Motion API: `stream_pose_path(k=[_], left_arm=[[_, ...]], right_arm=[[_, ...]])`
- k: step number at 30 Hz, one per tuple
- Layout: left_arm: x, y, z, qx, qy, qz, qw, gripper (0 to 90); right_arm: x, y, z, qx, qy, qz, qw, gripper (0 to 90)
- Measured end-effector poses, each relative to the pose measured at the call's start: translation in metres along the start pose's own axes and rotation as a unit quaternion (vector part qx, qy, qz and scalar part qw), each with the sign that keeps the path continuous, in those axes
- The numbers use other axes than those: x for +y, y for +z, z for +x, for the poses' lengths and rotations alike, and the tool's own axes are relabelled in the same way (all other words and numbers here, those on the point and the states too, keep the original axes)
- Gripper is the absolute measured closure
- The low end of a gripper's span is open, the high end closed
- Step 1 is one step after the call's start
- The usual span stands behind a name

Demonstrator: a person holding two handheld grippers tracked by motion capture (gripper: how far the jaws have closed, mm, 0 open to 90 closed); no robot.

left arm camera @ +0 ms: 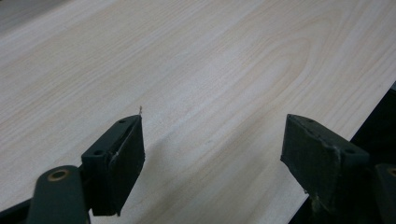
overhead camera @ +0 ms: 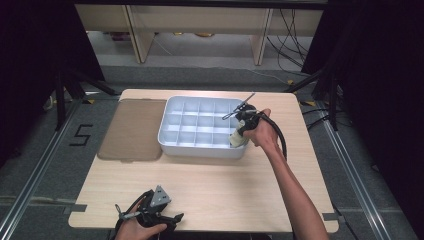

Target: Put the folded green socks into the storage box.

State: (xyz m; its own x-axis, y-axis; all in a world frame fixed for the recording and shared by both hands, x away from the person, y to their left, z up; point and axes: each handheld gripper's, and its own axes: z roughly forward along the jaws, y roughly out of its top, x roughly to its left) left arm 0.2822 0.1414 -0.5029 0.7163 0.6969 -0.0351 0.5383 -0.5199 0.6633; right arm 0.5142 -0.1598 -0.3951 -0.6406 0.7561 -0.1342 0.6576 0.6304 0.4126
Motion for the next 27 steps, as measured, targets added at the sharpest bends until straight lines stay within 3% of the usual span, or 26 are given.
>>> stream_pose_path(k=[7,9,15,16,18,20,27], left_arm=[[0.000,0.000,0.000,0.001,0.001,0.001,1.0000,20.8],[0.000,0.000,0.000,0.001,0.001,0.001,1.0000,20.9],[0.000,0.000,0.001,0.005,0.003,0.002,1.0000,21.0],[-0.001,0.001,-0.001,0.002,-0.010,0.002,0.9999,21.0],[0.000,0.000,0.001,0.006,0.002,0.003,1.0000,21.2],[-0.001,0.001,0.000,0.003,-0.011,0.001,0.9999,21.2],[-0.001,0.000,0.001,0.003,-0.004,0.002,1.0000,21.2]], right_arm=[[0.001,0.007,0.006,-0.018,-0.025,0.012,0.9995,71.9],[0.002,0.009,0.008,-0.021,-0.022,0.011,0.9995,71.9],[-0.001,0.017,0.010,-0.016,-0.031,0.018,0.9992,71.9],[-0.002,0.020,0.012,-0.015,-0.031,0.024,0.9991,71.9],[-0.004,0.026,0.014,-0.013,-0.036,0.030,0.9988,71.9],[-0.006,0.032,0.014,-0.010,-0.038,0.031,0.9988,71.8],[-0.008,0.034,0.013,-0.003,-0.025,0.025,0.9994,70.3]])
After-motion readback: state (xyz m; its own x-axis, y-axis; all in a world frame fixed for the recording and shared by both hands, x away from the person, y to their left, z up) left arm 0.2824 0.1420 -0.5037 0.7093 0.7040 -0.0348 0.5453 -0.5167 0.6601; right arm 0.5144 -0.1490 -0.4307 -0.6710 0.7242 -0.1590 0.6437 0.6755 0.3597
